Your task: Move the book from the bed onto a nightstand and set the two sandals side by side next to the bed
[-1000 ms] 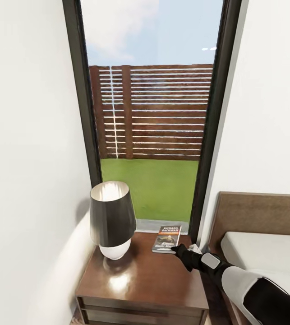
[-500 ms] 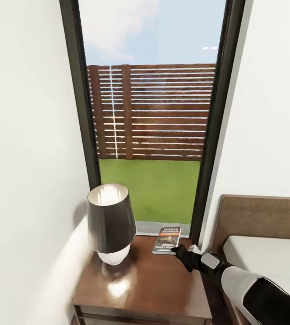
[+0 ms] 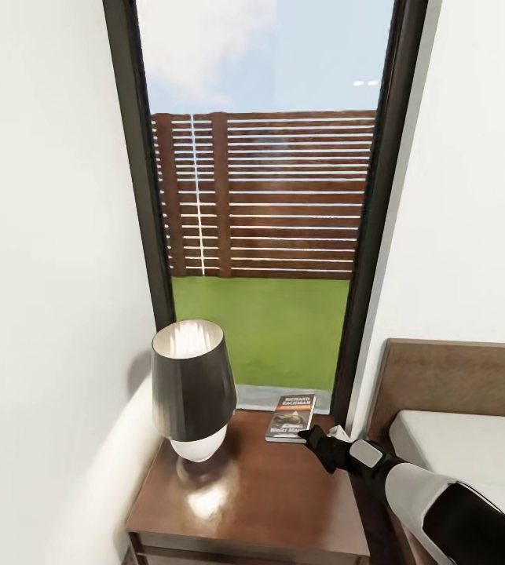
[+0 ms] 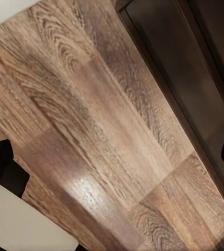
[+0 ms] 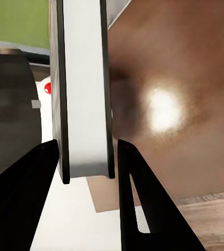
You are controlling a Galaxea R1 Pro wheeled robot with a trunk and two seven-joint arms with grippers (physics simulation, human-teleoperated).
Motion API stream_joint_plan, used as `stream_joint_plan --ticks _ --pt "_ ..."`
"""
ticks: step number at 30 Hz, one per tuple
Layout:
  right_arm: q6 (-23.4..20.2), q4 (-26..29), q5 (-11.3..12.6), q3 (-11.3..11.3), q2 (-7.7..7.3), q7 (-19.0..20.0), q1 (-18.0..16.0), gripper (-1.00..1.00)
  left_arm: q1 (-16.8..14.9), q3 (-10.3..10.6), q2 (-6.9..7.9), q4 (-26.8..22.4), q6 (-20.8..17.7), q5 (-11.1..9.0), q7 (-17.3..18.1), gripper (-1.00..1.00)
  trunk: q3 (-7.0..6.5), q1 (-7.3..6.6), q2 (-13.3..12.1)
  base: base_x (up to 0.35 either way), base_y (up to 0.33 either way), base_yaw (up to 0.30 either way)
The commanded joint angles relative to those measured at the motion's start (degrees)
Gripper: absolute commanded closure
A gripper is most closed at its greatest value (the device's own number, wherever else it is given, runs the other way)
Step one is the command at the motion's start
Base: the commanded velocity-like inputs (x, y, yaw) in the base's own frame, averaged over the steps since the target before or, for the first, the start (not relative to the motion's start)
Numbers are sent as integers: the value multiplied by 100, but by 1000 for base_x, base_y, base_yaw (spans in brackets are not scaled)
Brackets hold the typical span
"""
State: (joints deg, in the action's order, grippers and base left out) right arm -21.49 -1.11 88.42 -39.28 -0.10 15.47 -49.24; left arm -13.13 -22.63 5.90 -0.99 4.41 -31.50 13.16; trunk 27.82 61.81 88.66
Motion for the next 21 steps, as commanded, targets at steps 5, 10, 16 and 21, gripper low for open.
stream_joint_plan --ticks 5,10,16,21 --pt "-22 -12 44 -48 1 35 -6 100 -5 -33 0 12 13 3 23 -100 6 0 3 0 0 0" --pt "-22 -12 44 -52 6 41 -6 100 -5 -47 6 -5 0 0 16 -100 6 0 3 0 0 0" --pt "-22 -12 44 -56 9 43 -6 100 -10 -61 0 -170 -48 -18 31 -100 6 0 3 0 0 0" --pt "-22 -12 44 -60 14 49 -6 100 -13 -65 -18 -398 -184 -31 34 -100 6 0 3 0 0 0"
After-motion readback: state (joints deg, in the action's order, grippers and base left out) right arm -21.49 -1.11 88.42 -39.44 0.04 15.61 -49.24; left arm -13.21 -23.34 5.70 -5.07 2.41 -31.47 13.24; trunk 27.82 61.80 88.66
